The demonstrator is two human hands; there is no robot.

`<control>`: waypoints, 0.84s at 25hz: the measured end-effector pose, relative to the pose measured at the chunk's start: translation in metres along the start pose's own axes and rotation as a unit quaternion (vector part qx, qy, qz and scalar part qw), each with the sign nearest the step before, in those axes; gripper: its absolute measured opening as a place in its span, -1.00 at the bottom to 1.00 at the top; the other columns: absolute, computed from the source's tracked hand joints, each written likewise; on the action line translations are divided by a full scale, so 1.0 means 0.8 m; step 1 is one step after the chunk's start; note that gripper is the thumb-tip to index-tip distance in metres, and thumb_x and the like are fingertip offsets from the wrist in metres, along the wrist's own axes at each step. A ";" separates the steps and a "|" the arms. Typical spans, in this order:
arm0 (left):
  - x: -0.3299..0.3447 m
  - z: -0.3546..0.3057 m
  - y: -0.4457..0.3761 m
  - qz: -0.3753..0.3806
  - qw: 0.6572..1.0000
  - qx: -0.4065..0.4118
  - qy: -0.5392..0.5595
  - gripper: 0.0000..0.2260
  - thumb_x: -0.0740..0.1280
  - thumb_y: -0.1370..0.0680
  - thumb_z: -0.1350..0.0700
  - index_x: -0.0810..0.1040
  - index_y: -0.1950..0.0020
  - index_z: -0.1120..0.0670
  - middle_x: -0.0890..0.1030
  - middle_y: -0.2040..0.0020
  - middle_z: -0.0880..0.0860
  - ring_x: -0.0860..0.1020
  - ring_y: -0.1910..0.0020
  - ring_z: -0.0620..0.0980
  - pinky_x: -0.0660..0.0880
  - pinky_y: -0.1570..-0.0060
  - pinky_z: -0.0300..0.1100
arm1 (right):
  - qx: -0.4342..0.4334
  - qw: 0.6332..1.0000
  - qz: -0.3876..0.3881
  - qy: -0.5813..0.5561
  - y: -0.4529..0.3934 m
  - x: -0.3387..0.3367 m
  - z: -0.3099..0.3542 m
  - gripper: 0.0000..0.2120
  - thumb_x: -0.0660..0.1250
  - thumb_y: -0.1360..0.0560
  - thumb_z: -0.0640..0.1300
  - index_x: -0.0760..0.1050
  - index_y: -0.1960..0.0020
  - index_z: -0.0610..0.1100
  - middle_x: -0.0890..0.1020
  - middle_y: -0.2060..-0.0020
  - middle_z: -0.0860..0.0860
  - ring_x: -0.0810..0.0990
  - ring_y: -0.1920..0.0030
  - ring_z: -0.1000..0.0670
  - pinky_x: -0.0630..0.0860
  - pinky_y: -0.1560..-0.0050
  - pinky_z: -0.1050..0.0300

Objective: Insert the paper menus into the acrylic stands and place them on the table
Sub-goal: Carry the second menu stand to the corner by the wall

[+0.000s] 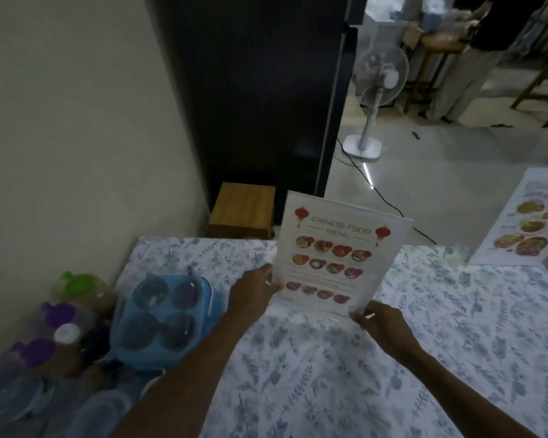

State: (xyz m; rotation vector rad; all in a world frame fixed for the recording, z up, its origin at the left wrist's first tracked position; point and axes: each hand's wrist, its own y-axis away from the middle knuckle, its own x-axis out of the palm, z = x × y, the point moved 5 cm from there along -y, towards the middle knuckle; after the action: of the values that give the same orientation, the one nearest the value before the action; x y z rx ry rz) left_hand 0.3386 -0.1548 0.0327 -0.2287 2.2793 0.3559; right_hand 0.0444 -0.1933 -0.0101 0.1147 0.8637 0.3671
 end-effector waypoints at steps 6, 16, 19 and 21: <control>-0.093 0.039 -0.079 0.023 0.999 0.023 -0.007 -0.76 0.44 -0.51 -0.03 0.59 -0.05 0.11 0.66 0.03 0.08 0.63 0.03 0.10 0.52 0.05 -0.08 | -0.009 0.999 -0.028 0.020 -0.040 0.034 0.095 -0.67 0.37 -0.53 0.08 0.66 -0.20 -0.06 0.75 0.06 0.04 0.69 0.19 0.14 0.66 0.10 0.11; -0.271 0.216 -0.162 0.000 0.997 -0.018 -0.075 -0.81 0.55 -0.40 0.02 0.67 0.13 0.10 0.68 0.14 0.05 0.65 0.15 0.07 0.61 0.12 -0.08 | -0.067 0.997 0.022 -0.014 -0.171 0.193 0.276 -0.73 0.44 -0.51 0.03 0.67 -0.12 -0.11 0.74 0.07 -0.03 0.66 0.18 0.10 0.56 0.11 0.24; -0.303 0.288 -0.156 0.000 0.993 -0.087 -0.081 -0.74 0.55 -0.39 0.01 0.69 0.01 0.11 0.71 0.05 0.11 0.66 0.10 0.10 0.63 0.03 0.00 | -0.063 0.992 0.090 -0.069 -0.196 0.254 0.318 -0.72 0.46 -0.50 -0.04 0.65 -0.18 -0.10 0.72 -0.07 -0.03 0.70 -0.01 -0.01 0.65 -0.09 0.03; -0.311 0.322 -0.152 -0.004 0.988 -0.115 -0.104 -0.67 0.51 -0.44 0.01 0.66 -0.09 0.19 0.68 -0.03 0.18 0.65 0.03 0.15 0.61 -0.01 -0.01 | -0.064 0.991 0.101 -0.057 -0.212 0.285 0.341 -0.74 0.46 -0.50 -0.10 0.65 -0.17 -0.13 0.71 -0.10 -0.06 0.69 -0.08 -0.07 0.64 -0.14 -0.03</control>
State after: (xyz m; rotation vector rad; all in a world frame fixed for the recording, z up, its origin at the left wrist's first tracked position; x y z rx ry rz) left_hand 0.7163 -0.1734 0.0317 -0.3024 2.0300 0.6110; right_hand 0.4322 -0.2558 -0.0397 0.1024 0.7158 0.5993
